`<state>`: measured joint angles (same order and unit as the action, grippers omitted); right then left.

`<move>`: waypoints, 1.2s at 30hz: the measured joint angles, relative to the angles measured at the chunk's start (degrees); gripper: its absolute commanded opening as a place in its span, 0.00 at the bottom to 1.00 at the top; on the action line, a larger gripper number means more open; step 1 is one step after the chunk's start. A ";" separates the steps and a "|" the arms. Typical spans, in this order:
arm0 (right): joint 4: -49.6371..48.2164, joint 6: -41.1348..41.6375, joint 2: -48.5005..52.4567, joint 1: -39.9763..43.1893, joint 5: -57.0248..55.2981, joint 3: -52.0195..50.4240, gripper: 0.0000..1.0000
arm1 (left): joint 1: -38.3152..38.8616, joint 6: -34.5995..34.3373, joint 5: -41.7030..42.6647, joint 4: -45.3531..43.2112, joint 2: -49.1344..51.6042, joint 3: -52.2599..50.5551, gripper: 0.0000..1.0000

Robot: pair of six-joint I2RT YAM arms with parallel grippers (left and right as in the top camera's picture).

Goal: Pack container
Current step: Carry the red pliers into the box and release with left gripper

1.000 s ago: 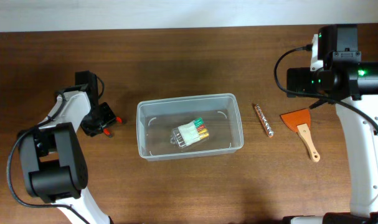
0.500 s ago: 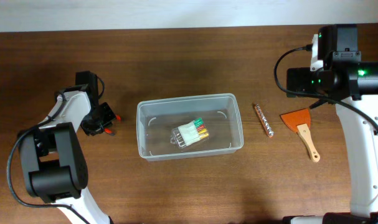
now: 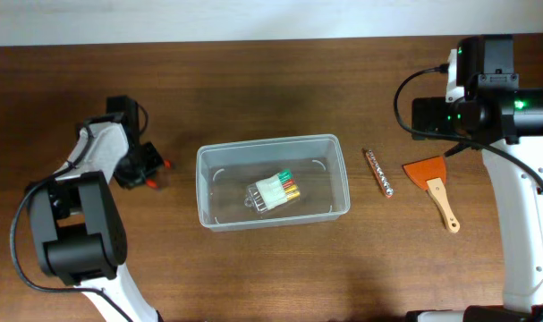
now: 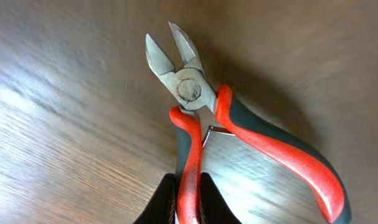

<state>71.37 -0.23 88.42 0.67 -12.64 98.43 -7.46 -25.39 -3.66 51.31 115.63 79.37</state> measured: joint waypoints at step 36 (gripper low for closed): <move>-0.02 0.00 0.00 0.00 0.00 0.04 0.99 | 30.62 95.10 14.84 19.96 -5.92 20.70 0.02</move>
<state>71.35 -0.23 88.42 0.67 -12.64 98.48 23.16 69.71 11.18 71.26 109.71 100.07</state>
